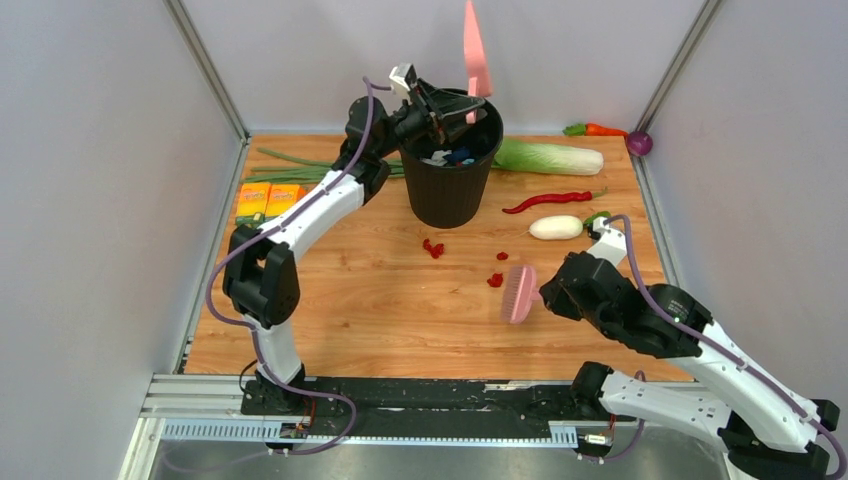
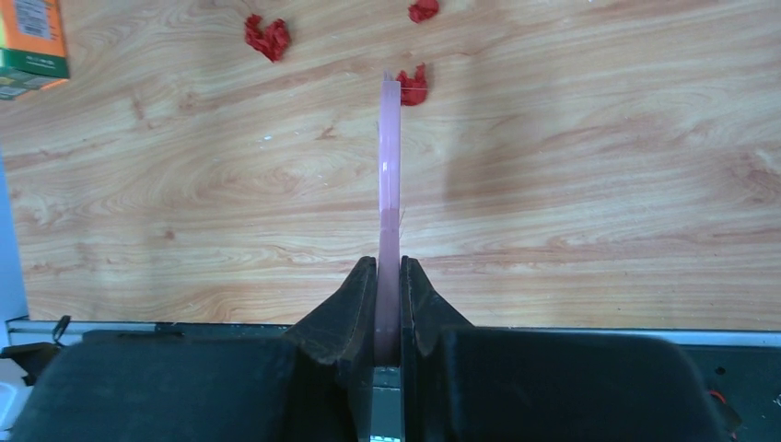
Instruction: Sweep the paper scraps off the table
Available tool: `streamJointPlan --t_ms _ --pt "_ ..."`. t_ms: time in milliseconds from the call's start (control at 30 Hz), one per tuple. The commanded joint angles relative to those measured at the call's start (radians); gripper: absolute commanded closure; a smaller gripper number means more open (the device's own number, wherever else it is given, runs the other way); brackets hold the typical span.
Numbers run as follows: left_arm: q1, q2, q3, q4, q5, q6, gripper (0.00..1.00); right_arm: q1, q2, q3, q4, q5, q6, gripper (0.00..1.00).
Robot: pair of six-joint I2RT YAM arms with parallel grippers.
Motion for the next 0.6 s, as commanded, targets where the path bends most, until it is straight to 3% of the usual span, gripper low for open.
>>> streamJointPlan --t_ms 0,200,367,567 --pt "0.005 -0.212 0.123 -0.476 0.065 0.409 1.00 0.005 0.032 0.102 0.119 -0.017 -0.049 1.00" --pt "0.006 -0.384 0.130 -0.905 -0.009 0.742 1.00 0.006 0.098 0.123 0.292 -0.053 -0.035 1.00" --pt "0.005 -0.510 0.150 -1.240 -0.154 0.986 1.00 0.003 0.174 0.086 0.476 -0.059 0.034 1.00" --pt "0.005 -0.669 0.080 -1.467 -0.288 1.127 1.00 -0.072 0.360 0.117 0.621 -0.122 0.063 1.00"
